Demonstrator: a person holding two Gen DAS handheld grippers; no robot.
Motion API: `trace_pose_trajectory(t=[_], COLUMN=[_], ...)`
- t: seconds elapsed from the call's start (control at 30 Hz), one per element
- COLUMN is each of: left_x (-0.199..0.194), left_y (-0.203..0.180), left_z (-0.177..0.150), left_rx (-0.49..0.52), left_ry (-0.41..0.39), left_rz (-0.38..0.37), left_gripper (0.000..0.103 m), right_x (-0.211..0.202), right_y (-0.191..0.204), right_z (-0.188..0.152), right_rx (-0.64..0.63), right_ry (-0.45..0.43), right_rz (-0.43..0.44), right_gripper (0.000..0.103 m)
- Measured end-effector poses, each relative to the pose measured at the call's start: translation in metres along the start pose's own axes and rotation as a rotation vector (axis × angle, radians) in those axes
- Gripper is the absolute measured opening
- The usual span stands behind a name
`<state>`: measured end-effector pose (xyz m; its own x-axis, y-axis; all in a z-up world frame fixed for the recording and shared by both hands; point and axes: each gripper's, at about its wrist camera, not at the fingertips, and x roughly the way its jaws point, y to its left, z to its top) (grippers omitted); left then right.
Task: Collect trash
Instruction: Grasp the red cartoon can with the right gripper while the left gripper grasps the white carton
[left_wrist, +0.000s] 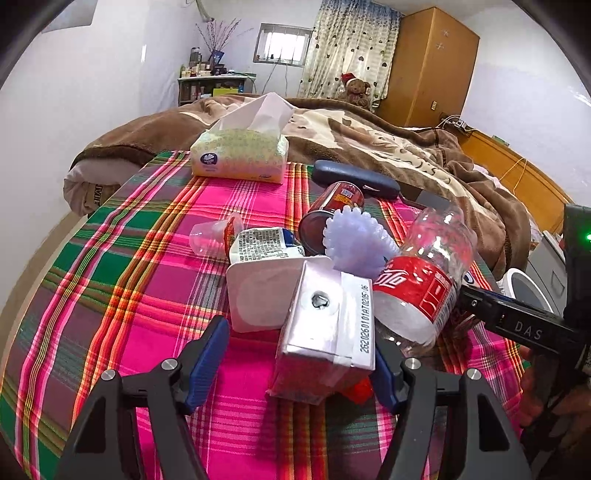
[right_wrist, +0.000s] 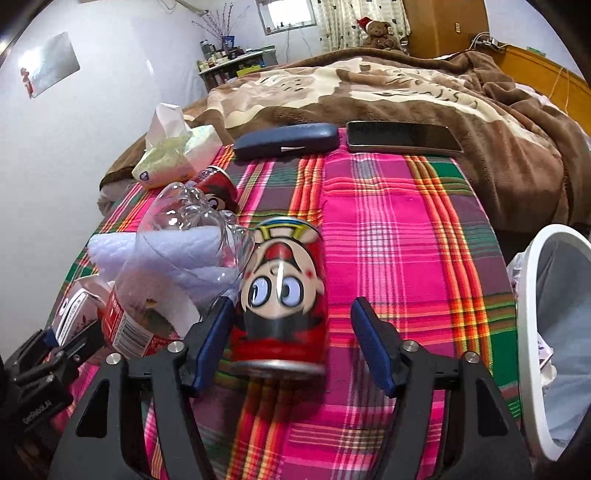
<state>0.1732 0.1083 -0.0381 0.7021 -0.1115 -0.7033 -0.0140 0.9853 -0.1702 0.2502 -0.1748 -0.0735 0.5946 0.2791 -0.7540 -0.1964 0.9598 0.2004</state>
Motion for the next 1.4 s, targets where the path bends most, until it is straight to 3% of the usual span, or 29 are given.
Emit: trace_pose_trajectory(t=[0.23, 0.53, 1.4], left_x=[0.000, -0.002, -0.043], left_y=[-0.005, -0.010, -0.027], left_z=[-0.001, -0.002, -0.028], left_rx=[0.013, 0.029, 0.019], left_ry=[0.000, 0.004, -0.041], left_rz=[-0.015, -0.020, -0.030], left_gripper=[0.068, 0.040, 0.040], right_x=[-0.003, -0.013, -0.046], right_y=[-0.002, -0.009, -0.027], right_z=[-0.003, -0.012, -0.046], right_rx=[-0.023, -0.004, 0.030], right_ry=[-0.017, -0.023, -0.062], right_rz=[-0.025, -0.035, -0.074], right_gripper=[0.056, 0.056, 0.056])
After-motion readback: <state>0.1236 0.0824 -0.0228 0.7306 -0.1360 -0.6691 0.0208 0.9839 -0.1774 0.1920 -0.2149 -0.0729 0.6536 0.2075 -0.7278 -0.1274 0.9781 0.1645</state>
